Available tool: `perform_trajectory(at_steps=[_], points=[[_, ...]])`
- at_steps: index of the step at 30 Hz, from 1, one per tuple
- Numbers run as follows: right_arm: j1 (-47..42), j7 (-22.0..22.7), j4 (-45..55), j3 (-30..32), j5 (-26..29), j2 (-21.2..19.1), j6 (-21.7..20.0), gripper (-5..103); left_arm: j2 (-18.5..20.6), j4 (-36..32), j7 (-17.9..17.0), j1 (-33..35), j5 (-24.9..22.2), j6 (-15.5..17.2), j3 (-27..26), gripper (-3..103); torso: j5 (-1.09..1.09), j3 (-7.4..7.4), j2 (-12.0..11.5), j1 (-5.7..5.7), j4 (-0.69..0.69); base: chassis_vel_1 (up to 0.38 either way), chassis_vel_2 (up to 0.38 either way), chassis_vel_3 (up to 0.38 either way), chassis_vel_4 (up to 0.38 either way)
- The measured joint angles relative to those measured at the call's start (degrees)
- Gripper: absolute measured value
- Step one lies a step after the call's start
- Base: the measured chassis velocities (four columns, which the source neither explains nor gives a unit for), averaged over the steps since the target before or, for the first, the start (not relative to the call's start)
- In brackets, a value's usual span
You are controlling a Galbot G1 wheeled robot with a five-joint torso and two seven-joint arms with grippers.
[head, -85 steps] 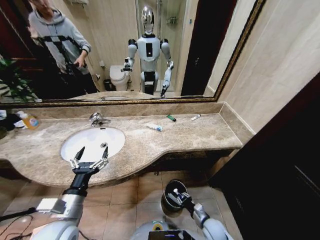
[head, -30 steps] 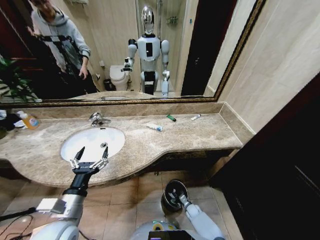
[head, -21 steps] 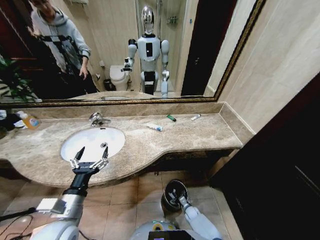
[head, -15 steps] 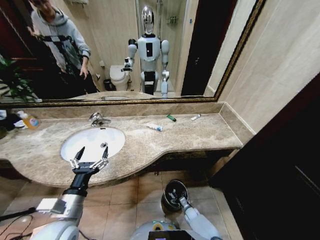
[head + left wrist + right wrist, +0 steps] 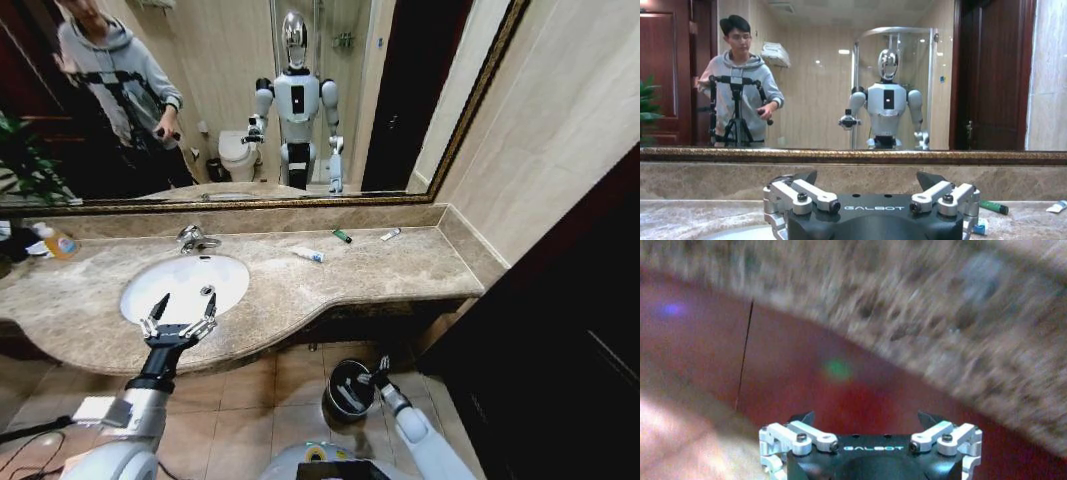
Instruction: Pick up the trash from the sink and place it in the trash bin.
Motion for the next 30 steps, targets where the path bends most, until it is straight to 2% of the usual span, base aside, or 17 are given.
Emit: perform_trajectory(at_steps=[2, 5, 6, 8, 14, 17, 20, 23, 24, 26, 28, 30], points=[[-1.84, 0.0, 3.68, 0.48, 1.13, -0.71, -1.0, 100, 0.0, 0.0, 0.0, 0.0, 0.0, 0.0, 0.0, 100, 0.0, 0.0, 0.0, 0.0, 0.0, 0.0, 0.0, 0.0, 0.0], [-6.85, -0.1, 14.43, 3.28, 3.9, -2.25, -3.78, 100, 0.0, 0.0, 0.0, 0.0, 0.0, 0.0, 0.0, 100, 0.01, 0.0, 0.0, -0.01, 0.01, 0.0, 0.0, 0.0, 0.0], [-6.85, -0.1, 14.43, 3.28, 3.9, -2.25, -3.78, 100, 0.0, 0.0, 0.0, 0.0, 0.0, 0.0, 0.0, 100, 0.01, 0.0, 0.0, -0.01, 0.01, 0.0, 0.0, 0.0, 0.0], [-10.93, -0.21, 22.52, 5.57, 6.88, -3.4, -5.96, 100, 0.0, 0.0, 0.0, 0.0, 0.0, 0.0, 0.0, 100, 0.0, 0.0, 0.0, 0.0, 0.0, 0.0, 0.0, 0.0, 0.0], [-16.34, -0.15, 33.52, 8.72, 10.72, -5.12, -8.44, 100, 0.0, 0.0, 0.0, 0.0, 0.0, 0.0, 0.0, 100, -0.01, 0.0, 0.0, 0.0, 0.0, 0.0, 0.0, 0.0, 0.0], [-17.73, -0.03, 40.62, 9.53, 13.8, -6.37, -11.14, 100, 0.0, 0.0, 0.0, 0.0, 0.0, 0.0, 0.0, 100, -0.01, 0.0, 0.0, 0.0, 0.0, 0.0, 0.0, 0.0, 0.0], [-16.95, 0.02, 43.12, 9.19, 15.02, -6.9, -12.8, 100, 0.0, 0.0, 0.0, 0.0, 0.0, 0.0, 0.0, 100, -0.02, 0.0, 0.0, 0.0, -0.01, 0.0, 0.0, 0.0, 0.0], [-12.43, 0.1, 46.62, 6.34, 17.67, -8.21, -17.72, 100, 0.0, 0.0, 0.0, 0.0, 0.0, 0.0, 0.0, 100, -0.02, 0.0, 0.0, 0.01, 0.0, 0.0, 0.0, 0.0, 0.0], [-12.43, 0.1, 46.62, 6.34, 17.67, -8.21, -17.72, 100, 0.0, 0.0, 0.0, 0.0, 0.0, 0.0, 0.0, 100, -0.02, 0.0, 0.0, 0.01, 0.0, 0.0, 0.0, 0.0, 0.0], [-9.42, 0.05, 47.13, 3.85, 18.74, -8.64, -20.34, 100, 0.0, 0.0, 0.0, 0.0, 0.0, 0.0, 0.0, 100, -0.01, 0.0, 0.0, 0.01, 0.02, 0.0, 0.0, 0.0, 0.0], [-8.44, -0.16, 47.14, 2.42, 18.84, -8.81, -21.0, 100, 0.0, 0.0, 0.0, 0.0, 0.0, 0.0, 0.0, 100, -0.01, 0.0, 0.0, 0.01, 0.01, 0.0, 0.0, 0.0, 0.0], [-5.49, -0.85, 46.47, -1.97, 19.05, -9.29, -22.36, 100, 0.0, 0.0, 0.0, 0.0, 0.0, 0.0, 0.0, 100, -0.01, 0.0, 0.0, 0.01, 0.0, 0.0, 0.0, 0.0, 0.0]])
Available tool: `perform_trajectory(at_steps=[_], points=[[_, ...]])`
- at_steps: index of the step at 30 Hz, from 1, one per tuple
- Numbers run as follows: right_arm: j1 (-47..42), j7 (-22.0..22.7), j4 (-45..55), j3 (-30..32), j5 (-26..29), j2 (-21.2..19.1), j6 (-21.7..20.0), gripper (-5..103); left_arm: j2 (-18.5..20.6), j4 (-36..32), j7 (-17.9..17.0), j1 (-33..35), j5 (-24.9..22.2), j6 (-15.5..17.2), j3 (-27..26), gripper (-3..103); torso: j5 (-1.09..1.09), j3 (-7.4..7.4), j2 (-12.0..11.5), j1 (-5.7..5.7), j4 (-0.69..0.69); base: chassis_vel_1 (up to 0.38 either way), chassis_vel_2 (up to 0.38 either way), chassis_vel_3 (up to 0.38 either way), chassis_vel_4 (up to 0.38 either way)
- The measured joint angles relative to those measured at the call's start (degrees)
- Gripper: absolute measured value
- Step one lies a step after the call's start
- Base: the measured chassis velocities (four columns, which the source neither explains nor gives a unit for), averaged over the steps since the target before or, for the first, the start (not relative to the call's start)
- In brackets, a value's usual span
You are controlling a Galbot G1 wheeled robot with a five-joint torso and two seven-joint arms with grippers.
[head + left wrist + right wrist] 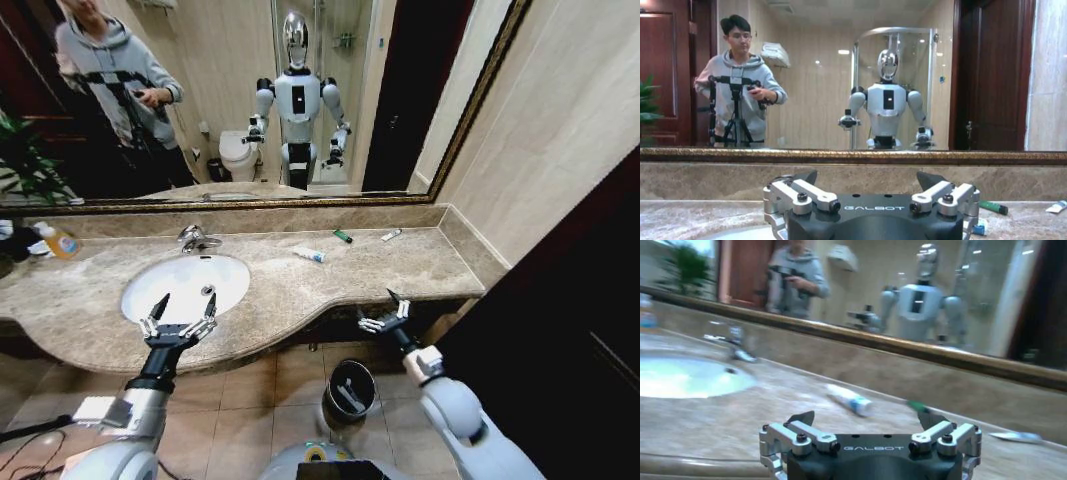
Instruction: Pick up the trash from the sink and place it in the trash bin.
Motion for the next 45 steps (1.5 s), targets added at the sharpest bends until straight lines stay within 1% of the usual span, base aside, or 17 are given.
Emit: perform_trajectory(at_steps=[1, 2, 4, 6, 7, 10, 11, 14, 15, 18, 25, 30, 34, 36, 39, 43, 45], points=[[1.85, -0.26, -0.93, -1.84, 0.33, -0.22, -0.4, 100, 0.0, 0.0, 0.0, 0.0, 0.0, 0.0, -0.01, 100, 0.0, 0.0, 0.0, 0.0, -0.01, 0.0, 0.0, 0.0, 0.0], [1.85, -0.26, -0.93, -1.84, 0.33, -0.22, -0.4, 100, 0.0, 0.0, 0.0, 0.0, 0.0, 0.0, -0.01, 100, 0.0, 0.0, 0.0, 0.0, -0.01, 0.0, 0.0, 0.0, 0.0], [6.16, -0.76, -3.2, -4.87, 1.45, -0.64, -0.99, 100, 0.0, 0.0, 0.0, 0.0, 0.0, 0.0, 0.0, 100, 0.0, 0.0, 0.0, 0.0, 0.0, 0.0, 0.0, 0.0, 0.0], [12.55, -0.84, -6.07, -8.53, 4.01, -1.54, -2.5, 100, 0.0, 0.0, -0.01, 0.0, 0.0, 0.0, -0.01, 100, 0.01, 0.0, 0.0, 0.0, 0.01, 0.0, 0.0, 0.0, 0.0], [12.55, -0.84, -6.07, -8.53, 4.01, -1.54, -2.5, 100, 0.0, 0.0, -0.01, 0.0, 0.0, 0.0, -0.01, 100, 0.01, 0.0, 0.0, 0.0, 0.01, 0.0, 0.0, 0.0, 0.0], [22.65, -0.84, -11.94, -14.45, 7.62, -2.29, -3.99, 100, 0.0, 0.0, 0.0, 0.0, 0.0, 0.0, 0.0, 100, 0.0, 0.01, -0.01, 0.0, 0.01, 0.0, 0.0, 0.0, 0.0], [22.65, -0.84, -11.94, -14.45, 7.62, -2.29, -3.99, 100, 0.0, 0.0, 0.0, 0.0, 0.0, 0.0, 0.0, 100, 0.0, 0.01, -0.01, 0.0, 0.01, 0.0, 0.0, 0.0, 0.0], [30.96, -1.4, -18.89, -18.97, 9.53, -1.77, -3.93, 100, 0.0, 0.0, -0.01, 0.0, 0.0, 0.0, -0.01, 100, 0.0, 0.01, -0.01, 0.0, 0.01, 0.0, 0.0, 0.0, 0.0], [30.96, -1.4, -18.89, -18.97, 9.53, -1.77, -3.93, 100, 0.0, 0.0, -0.01, 0.0, 0.0, 0.0, -0.01, 100, 0.0, 0.01, -0.01, 0.0, 0.01, 0.0, 0.0, 0.0, 0.0], [38.91, -2.96, -26.23, -22.79, 10.54, -0.7, -2.32, 100, 0.0, 0.0, 0.0, 0.0, 0.0, 0.0, 0.0, 100, 0.0, 0.01, -0.01, 0.01, 0.02, 0.0, 0.0, 0.0, 0.0], [44.99, -4.47, -33.13, -25.1, 12.01, 1.06, -0.63, 100, 0.0, 0.0, 0.0, 0.0, 0.0, 0.0, 0.0, 100, 0.01, 0.01, -0.01, 0.0, 0.01, 0.0, 0.0, 0.0, 0.0], [48.98, -6.52, -39.06, -27.16, 14.8, 2.52, -0.36, 100, 0.0, 0.0, 0.0, 0.0, 0.0, 0.0, 0.0, 100, 0.01, 0.01, -0.01, 0.0, 0.01, 0.0, 0.0, 0.0, 0.0], [51.57, -7.93, -43.35, -28.47, 14.46, 4.11, 0.15, 100, 0.0, 0.0, 0.0, 0.0, 0.0, 0.0, 0.0, 100, 0.0, 0.0, -0.01, 0.0, 0.0, 0.0, 0.0, 0.0, 0.0], [53.52, -8.6, -46.97, -29.17, 14.04, 5.46, 1.14, 100, 0.0, 0.0, 0.0, 0.0, 0.0, 0.0, 0.0, 100, -0.01, 0.0, -0.01, 0.0, 0.01, 0.0, 0.0, 0.0, 0.0], [54.42, -9.03, -49.03, -29.18, 13.36, 6.17, 2.03, 100, 0.0, 0.0, 0.0, 0.0, 0.0, 0.0, 0.0, 100, -0.01, 0.0, -0.01, 0.0, 0.02, 0.0, 0.0, 0.0, 0.0], [53.98, -9.29, -50.75, -27.17, 12.18, 6.0, 2.66, 100, 0.0, 0.0, 0.0, 0.0, 0.0, 0.0, -0.01, 100, 0.0, 0.0, -0.01, 0.0, 0.02, 0.0, 0.0, 0.0, 0.0], [53.61, -9.52, -51.48, -26.19, 11.84, 5.7, 2.7, 100, 0.0, 0.0, 0.0, 0.0, 0.0, 0.0, 0.0, 100, -0.01, 0.0, -0.01, -0.01, -0.02, 0.0, 0.0, 0.0, 0.0]])
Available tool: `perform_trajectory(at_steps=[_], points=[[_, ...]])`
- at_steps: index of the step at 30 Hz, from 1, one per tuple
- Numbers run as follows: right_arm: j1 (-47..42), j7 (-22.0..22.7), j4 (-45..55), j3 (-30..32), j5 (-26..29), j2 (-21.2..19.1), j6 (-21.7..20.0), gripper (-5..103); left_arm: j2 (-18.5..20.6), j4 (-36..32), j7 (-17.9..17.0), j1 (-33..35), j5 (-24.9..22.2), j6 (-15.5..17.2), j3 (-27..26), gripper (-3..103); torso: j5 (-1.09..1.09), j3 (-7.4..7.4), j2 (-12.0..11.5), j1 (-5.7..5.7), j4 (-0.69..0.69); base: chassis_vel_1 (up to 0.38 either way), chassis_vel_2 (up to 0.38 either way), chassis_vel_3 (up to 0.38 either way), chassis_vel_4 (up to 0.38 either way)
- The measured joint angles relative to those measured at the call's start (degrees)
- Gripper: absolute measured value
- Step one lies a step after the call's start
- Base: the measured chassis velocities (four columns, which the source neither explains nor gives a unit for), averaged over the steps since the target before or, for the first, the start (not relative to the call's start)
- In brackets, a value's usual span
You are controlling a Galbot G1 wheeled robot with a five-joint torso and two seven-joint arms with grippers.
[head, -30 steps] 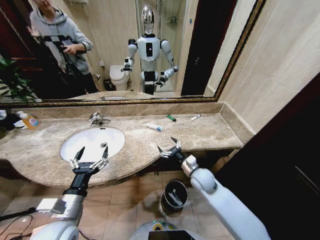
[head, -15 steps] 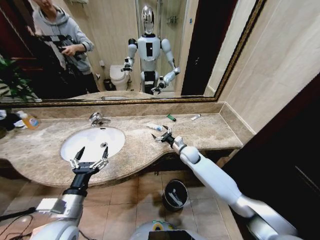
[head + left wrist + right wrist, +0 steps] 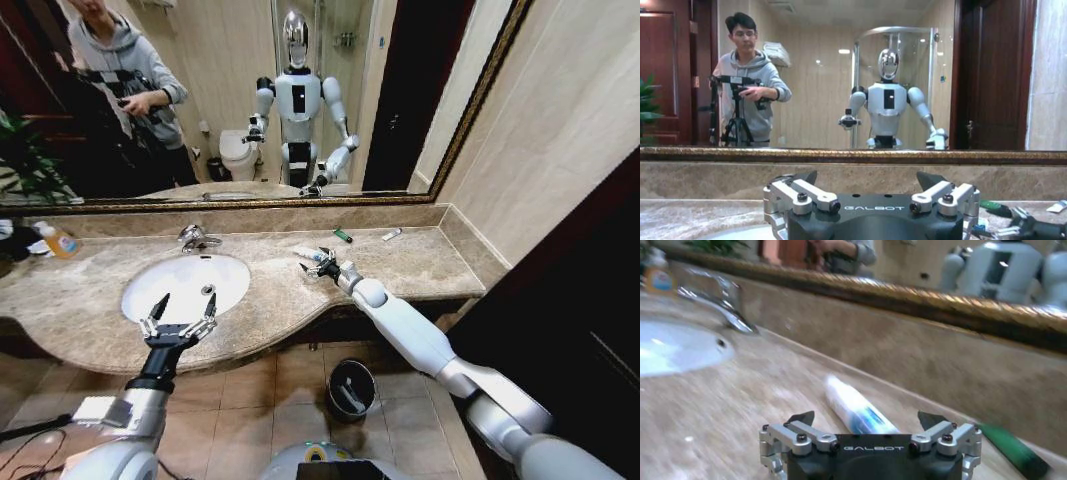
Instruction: Pick up the trash from the sink and place it in the trash bin.
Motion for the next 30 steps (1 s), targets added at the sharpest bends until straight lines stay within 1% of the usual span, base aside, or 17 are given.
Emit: perform_trajectory(at_steps=[7, 8, 9, 11, 12, 14, 15, 19, 21, 22, 24, 26, 27, 30], points=[[1.17, -2.04, -3.58, -0.35, 0.76, 0.55, 0.41, 101, 0.0, 0.0, 0.0, 0.0, 0.0, 0.0, 0.0, 100, 0.01, 0.0, 0.0, 0.0, 0.02, 0.0, 0.0, 0.0, 0.0], [1.4, -2.47, -4.2, -0.5, 0.94, 0.9, 0.59, 97, 0.0, 0.0, 0.0, 0.0, 0.0, 0.0, 0.0, 100, 0.01, 0.0, 0.0, 0.0, 0.02, 0.0, 0.0, 0.0, 0.0], [1.4, -2.47, -4.2, -0.5, 0.94, 0.9, 0.59, 97, 0.0, 0.0, 0.0, 0.0, 0.0, 0.0, 0.0, 100, 0.01, 0.0, 0.0, 0.0, 0.02, 0.0, 0.0, 0.0, 0.0], [1.97, -3.43, -5.05, -0.63, 1.01, 1.75, 1.01, 90, 0.0, 0.0, 0.0, 0.0, 0.0, 0.0, 0.0, 100, 0.01, 0.0, 0.0, 0.0, 0.02, 0.0, 0.0, 0.0, 0.0], [1.97, -3.43, -5.05, -0.63, 1.01, 1.75, 1.01, 90, 0.0, 0.0, 0.0, 0.0, 0.0, 0.0, 0.0, 100, 0.01, 0.0, 0.0, 0.0, 0.02, 0.0, 0.0, 0.0, 0.0], [2.5, -3.98, -5.54, -0.75, 1.08, 2.26, 1.11, 83, 0.0, 0.0, 0.0, 0.0, 0.0, 0.0, 0.0, 100, 0.0, 0.0, 0.0, 0.0, 0.02, 0.0, 0.0, 0.0, 0.0], [2.5, -3.98, -5.54, -0.75, 1.08, 2.26, 1.11, 83, 0.0, 0.0, 0.0, 0.0, 0.0, 0.0, 0.0, 100, 0.0, 0.0, 0.0, 0.0, 0.02, 0.0, 0.0, 0.0, 0.0], [2.98, -4.31, -6.25, -0.98, 1.17, 2.91, 1.15, 67, 0.0, 0.0, 0.0, 0.0, 0.0, 0.0, 0.0, 100, 0.01, 0.0, 0.01, 0.0, 0.02, 0.0, 0.0, 0.0, 0.0], [2.98, -4.32, -6.27, -1.01, 1.19, 2.98, 1.15, 67, 0.0, 0.0, 0.0, 0.0, 0.0, 0.0, 0.0, 100, 0.01, 0.0, 0.01, 0.0, 0.02, 0.0, 0.0, 0.0, 0.0], [2.93, -4.34, -6.27, -1.0, 1.2, 3.05, 1.15, 59, 0.0, 0.0, 0.0, 0.0, 0.0, 0.0, 0.0, 100, 0.0, 0.0, 0.01, 0.0, 0.02, 0.0, 0.0, 0.0, 0.0], [2.86, -4.37, -6.27, -1.0, 1.2, 3.06, 1.15, 59, 0.0, 0.0, 0.0, 0.0, 0.0, 0.0, 0.0, 100, 0.0, 0.0, 0.01, 0.0, 0.02, 0.0, 0.0, 0.0, 0.0], [2.71, -4.38, -6.29, -0.9, 1.31, 3.08, 1.17, 51, 0.0, 0.0, 0.0, 0.0, 0.0, 0.0, 0.0, 100, 0.01, 0.0, 0.01, 0.0, 0.02, 0.0, 0.0, 0.0, 0.0], [2.71, -4.38, -6.29, -0.9, 1.31, 3.08, 1.17, 51, 0.0, 0.0, 0.0, 0.0, 0.0, 0.0, 0.0, 100, 0.01, 0.0, 0.01, 0.0, 0.02, 0.0, 0.0, 0.0, 0.0], [2.32, -4.37, -6.01, -0.6, 1.55, 2.97, 1.18, 39, 0.0, 0.0, 0.0, 0.0, 0.0, 0.0, 0.0, 100, 0.01, 0.0, 0.01, 0.0, 0.02, 0.0, 0.0, 0.0, 0.0]])
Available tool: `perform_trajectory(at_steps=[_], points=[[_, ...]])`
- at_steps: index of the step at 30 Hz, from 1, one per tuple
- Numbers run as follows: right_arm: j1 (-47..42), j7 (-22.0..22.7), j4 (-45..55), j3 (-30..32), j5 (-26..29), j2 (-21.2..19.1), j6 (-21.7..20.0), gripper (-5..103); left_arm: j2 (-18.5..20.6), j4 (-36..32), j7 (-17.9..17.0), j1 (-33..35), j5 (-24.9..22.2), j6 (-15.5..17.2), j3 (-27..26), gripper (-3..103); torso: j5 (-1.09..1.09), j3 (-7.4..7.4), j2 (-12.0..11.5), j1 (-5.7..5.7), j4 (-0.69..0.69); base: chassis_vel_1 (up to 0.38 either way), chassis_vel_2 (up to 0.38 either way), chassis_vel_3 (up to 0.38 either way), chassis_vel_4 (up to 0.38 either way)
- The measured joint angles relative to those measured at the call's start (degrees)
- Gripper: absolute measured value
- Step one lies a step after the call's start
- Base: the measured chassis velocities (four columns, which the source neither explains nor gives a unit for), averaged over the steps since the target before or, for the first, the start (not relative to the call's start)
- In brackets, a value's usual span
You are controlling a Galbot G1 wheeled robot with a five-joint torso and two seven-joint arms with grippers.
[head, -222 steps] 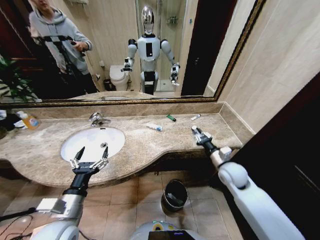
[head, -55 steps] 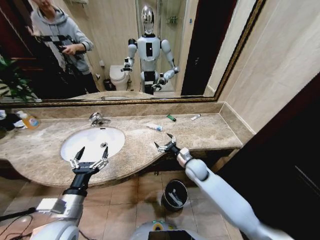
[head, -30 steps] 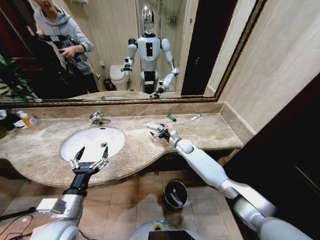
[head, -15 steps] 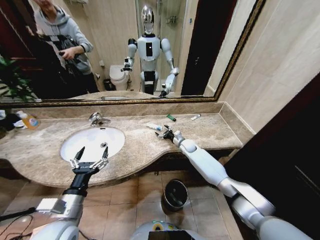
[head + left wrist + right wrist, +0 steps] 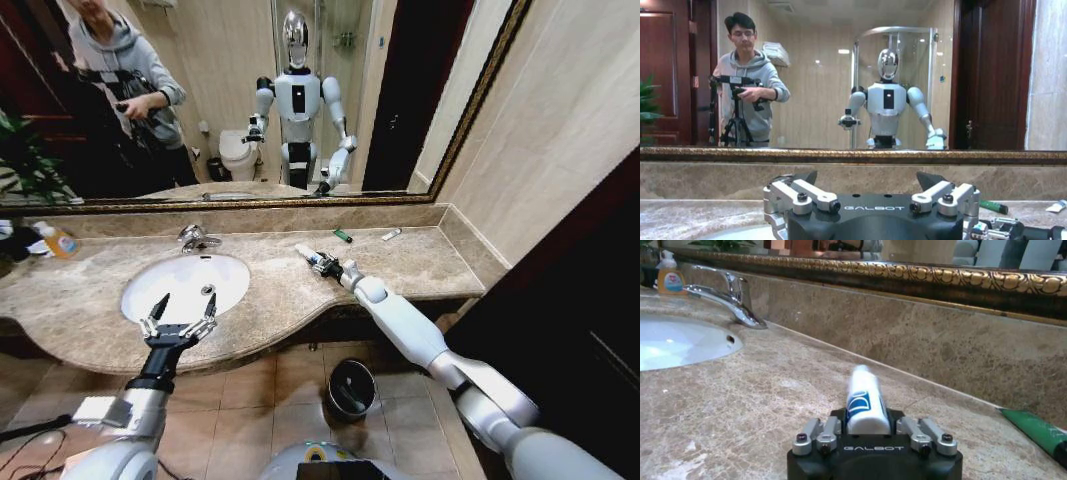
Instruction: Pick up the trash from the sink and place it in the trash bin.
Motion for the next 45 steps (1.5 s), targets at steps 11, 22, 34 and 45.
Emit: perform_trajectory(at_steps=[11, 22, 34, 45], points=[[-1.65, 0.55, 3.95, 1.07, 0.08, -1.08, -1.44, 30, 0.0, 0.0, 0.0, 0.0, 0.0, 0.0, 0.0, 100, 0.0, 0.0, 0.0, 0.0, 0.0, 0.0, 0.0, 0.0, 0.0], [-6.05, 2.01, 12.02, 4.77, 0.24, -4.01, -3.96, 30, 0.0, 0.0, 0.0, 0.0, 0.0, 0.0, 0.0, 100, 0.01, 0.0, 0.0, 0.0, 0.01, 0.0, 0.0, 0.0, 0.0], [-29.9, 11.89, 39.27, 20.35, 10.77, -13.99, -4.15, 30, 0.0, 0.0, 0.01, 0.0, 0.0, 0.0, 0.0, 100, 0.03, -0.01, 0.0, -0.01, -0.04, 0.0, 0.0, 0.0, 0.0], [-55.2, 17.26, 59.88, 36.84, 11.15, -11.1, -4.96, 30, 0.0, 0.0, 0.0, 0.0, 0.0, 0.0, 0.0, 100, 0.02, -0.02, 0.01, -0.01, -0.02, 0.0, 0.0, 0.0, 0.0]])
